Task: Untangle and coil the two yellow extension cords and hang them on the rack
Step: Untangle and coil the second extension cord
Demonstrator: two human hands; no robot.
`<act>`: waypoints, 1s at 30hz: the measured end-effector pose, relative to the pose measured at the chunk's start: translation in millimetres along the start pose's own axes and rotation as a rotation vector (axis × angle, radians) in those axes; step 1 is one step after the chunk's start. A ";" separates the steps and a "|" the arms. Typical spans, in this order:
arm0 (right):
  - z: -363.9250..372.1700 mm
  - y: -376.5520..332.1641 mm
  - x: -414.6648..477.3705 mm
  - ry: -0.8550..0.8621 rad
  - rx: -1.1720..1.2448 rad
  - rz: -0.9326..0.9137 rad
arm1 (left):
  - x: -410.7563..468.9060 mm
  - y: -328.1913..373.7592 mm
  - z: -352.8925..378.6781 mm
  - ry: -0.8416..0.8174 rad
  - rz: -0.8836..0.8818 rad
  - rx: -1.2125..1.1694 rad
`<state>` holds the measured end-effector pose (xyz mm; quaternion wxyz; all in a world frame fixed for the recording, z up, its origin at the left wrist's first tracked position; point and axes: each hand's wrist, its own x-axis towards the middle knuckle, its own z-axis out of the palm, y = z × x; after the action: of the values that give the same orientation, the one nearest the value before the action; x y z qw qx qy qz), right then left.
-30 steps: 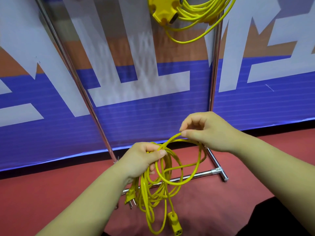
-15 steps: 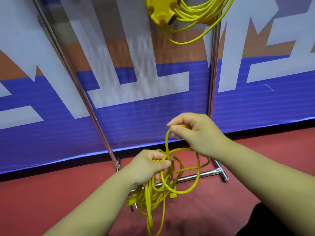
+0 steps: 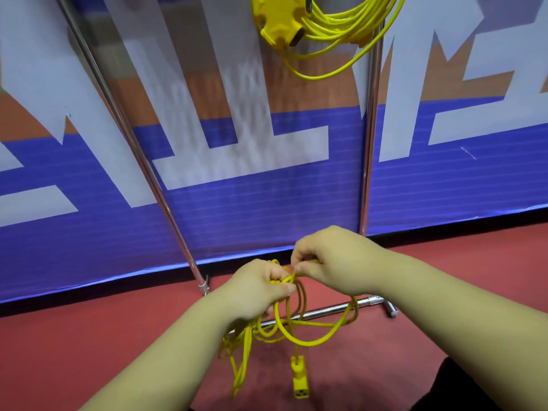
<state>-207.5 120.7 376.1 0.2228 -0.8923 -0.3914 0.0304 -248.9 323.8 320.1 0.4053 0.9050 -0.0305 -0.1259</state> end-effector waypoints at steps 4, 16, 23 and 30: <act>-1.8 -1.8 4.2 0.206 0.215 -0.030 | -2.0 -2.8 -2.6 -0.022 -0.055 -0.204; -16.9 29.0 -6.2 0.071 0.156 0.107 | 4.8 -12.7 -8.5 0.079 -0.147 -0.277; 19.6 -0.9 9.8 0.002 -0.075 0.021 | 3.7 -2.1 -4.9 0.061 -0.082 -0.051; -21.2 -2.8 14.1 0.565 0.457 0.020 | 0.9 -10.2 1.7 0.004 -0.128 -0.309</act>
<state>-194.8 124.5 398.0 0.5156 -0.7964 -0.2886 -0.1284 -249.0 329.2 311.2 0.5307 0.8323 0.0479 -0.1529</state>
